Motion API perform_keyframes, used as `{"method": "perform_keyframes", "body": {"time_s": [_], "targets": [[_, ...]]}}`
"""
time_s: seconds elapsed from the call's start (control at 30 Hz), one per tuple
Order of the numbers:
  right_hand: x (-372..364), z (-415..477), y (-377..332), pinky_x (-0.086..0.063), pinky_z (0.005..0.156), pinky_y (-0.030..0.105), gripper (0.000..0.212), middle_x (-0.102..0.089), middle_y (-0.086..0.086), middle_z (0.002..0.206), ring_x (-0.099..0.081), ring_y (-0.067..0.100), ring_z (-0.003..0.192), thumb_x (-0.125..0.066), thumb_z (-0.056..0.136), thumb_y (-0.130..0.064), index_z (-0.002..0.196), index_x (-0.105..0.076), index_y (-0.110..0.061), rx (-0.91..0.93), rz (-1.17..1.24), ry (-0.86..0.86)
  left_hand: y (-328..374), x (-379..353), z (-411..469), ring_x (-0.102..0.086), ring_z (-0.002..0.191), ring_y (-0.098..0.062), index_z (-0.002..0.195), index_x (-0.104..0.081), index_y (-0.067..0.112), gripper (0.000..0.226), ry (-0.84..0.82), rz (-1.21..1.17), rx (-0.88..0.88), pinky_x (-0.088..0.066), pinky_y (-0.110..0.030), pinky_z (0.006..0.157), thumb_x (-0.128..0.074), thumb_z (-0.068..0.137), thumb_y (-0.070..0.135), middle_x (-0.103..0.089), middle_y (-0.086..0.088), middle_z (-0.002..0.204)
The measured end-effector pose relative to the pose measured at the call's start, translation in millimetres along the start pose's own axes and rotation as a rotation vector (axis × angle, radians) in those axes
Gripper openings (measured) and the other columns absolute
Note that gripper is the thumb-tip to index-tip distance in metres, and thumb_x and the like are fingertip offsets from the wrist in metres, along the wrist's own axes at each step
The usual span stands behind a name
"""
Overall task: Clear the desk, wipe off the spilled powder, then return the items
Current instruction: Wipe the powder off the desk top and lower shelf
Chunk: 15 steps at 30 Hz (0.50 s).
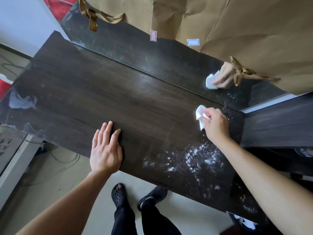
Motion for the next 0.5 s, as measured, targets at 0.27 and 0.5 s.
{"method": "perform_keyframes", "body": {"time_s": [0.27,0.5], "targets": [[-39,-54,-76,-0.041,0.062,0.030,0.028,-0.050,0.009,0.084,-0.048,0.026,0.074,-0.059,0.072,0.001,0.086,-0.062,-0.023,0.299,-0.020,-0.157,0,0,-1,-0.031,0.139,-0.037,0.125,-0.057,0.002,0.050,0.015,0.003,-0.001,-0.022,-0.049,0.115,-0.035,0.085,0.023,-0.040,-0.022,0.146],[-19,-99,-74,-0.043,0.064,0.030,0.021,-0.050,0.004,0.082,-0.052,0.025,0.076,-0.057,0.081,-0.006,0.085,-0.066,-0.025,0.517,-0.014,-0.553,-2,0,0,-0.032,0.138,-0.037,0.125,-0.058,0.002,0.049,0.030,-0.004,-0.007,-0.022,-0.049,0.115,-0.035,0.085,0.022,-0.041,-0.022,0.145]]}}
Point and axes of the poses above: each hand's wrist, its own z-axis towards the middle knuckle, its own x-axis out of the back of the hand, y = z × x, the point moved 1 cm from there along z, towards the middle knuckle
